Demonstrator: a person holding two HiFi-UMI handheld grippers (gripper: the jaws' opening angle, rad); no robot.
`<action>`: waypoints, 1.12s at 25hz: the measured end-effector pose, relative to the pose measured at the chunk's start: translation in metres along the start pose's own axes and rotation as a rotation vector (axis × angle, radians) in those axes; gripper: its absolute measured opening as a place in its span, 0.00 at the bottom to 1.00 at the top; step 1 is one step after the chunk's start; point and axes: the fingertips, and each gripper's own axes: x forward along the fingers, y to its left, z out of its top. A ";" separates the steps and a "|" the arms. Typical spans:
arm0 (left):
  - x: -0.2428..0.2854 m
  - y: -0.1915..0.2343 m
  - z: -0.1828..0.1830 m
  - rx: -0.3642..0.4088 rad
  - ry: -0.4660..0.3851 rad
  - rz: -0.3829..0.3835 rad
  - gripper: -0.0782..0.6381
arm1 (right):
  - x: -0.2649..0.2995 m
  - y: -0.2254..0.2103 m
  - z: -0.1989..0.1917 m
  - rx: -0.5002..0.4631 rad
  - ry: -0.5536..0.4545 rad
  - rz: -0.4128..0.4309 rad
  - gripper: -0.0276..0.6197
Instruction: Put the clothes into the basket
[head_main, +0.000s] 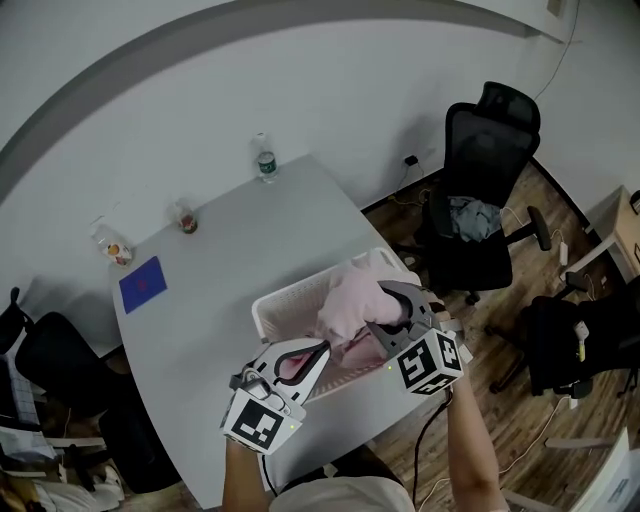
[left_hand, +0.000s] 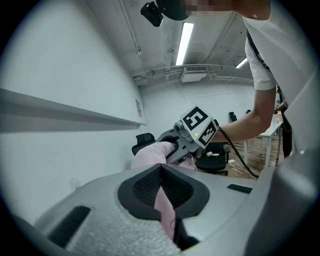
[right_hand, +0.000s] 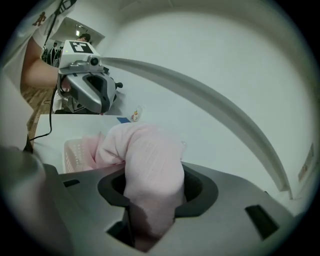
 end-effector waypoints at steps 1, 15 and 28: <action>0.000 0.000 -0.004 -0.006 0.008 0.000 0.12 | 0.007 0.007 -0.006 -0.002 0.018 0.027 0.34; 0.014 -0.007 -0.047 -0.018 0.099 -0.039 0.12 | 0.058 0.086 -0.074 -0.108 0.214 0.295 0.44; 0.014 -0.012 -0.060 -0.037 0.125 -0.035 0.12 | 0.044 0.112 -0.081 -0.137 0.240 0.415 0.64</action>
